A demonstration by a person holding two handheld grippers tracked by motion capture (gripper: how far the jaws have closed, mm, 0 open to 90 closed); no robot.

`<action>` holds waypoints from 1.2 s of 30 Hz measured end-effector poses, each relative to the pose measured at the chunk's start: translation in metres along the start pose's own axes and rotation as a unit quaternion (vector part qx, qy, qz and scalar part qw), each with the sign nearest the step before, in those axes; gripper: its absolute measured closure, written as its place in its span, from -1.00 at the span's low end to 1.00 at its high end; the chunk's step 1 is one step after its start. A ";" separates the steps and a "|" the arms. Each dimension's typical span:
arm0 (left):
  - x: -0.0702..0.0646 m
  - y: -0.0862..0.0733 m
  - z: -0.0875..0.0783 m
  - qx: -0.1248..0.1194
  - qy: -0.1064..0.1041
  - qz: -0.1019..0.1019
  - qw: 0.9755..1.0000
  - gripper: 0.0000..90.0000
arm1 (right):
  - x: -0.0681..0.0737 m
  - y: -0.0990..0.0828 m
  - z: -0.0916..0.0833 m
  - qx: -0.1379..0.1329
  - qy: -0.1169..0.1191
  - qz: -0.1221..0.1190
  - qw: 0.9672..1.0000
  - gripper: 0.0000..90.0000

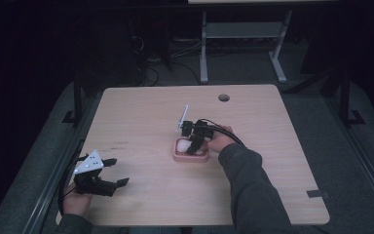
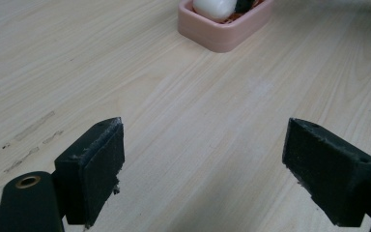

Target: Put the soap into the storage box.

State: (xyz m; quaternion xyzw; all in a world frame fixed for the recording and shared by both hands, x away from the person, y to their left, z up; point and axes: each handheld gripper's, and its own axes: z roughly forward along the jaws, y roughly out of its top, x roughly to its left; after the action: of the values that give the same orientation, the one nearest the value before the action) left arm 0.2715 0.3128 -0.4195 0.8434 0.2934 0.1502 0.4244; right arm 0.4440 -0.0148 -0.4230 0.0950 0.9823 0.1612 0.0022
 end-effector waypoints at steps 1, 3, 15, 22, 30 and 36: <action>0.000 0.000 0.000 0.001 -0.001 -0.001 1.000 -0.67 | -0.001 0.000 0.000 -0.002 0.003 0.002 1.000 0.08; -0.001 0.000 0.000 0.000 -0.001 -0.001 1.000 -0.67 | -0.001 -0.001 0.000 -0.003 0.006 0.002 1.000 0.07; -0.001 0.000 0.001 0.002 -0.001 -0.001 1.000 -0.67 | 0.002 -0.003 -0.015 -0.024 -0.001 0.009 1.000 -0.03; -0.001 0.000 0.001 0.002 -0.001 0.000 1.000 -0.67 | 0.003 -0.009 -0.024 -0.039 -0.001 0.019 0.999 -0.15; 0.000 0.000 0.000 0.005 0.000 0.003 1.000 -0.67 | 0.006 -0.013 -0.031 -0.043 -0.003 0.019 0.999 -0.15; -0.001 0.000 0.000 0.005 0.000 0.002 1.000 -0.67 | 0.006 -0.021 -0.034 -0.055 0.001 0.031 0.998 -0.16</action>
State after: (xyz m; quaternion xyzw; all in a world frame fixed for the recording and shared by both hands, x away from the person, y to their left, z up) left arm 0.2711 0.3119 -0.4197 0.8460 0.2922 0.1499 0.4200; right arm 0.4335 -0.0438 -0.3974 0.1246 0.9687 0.2149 0.0014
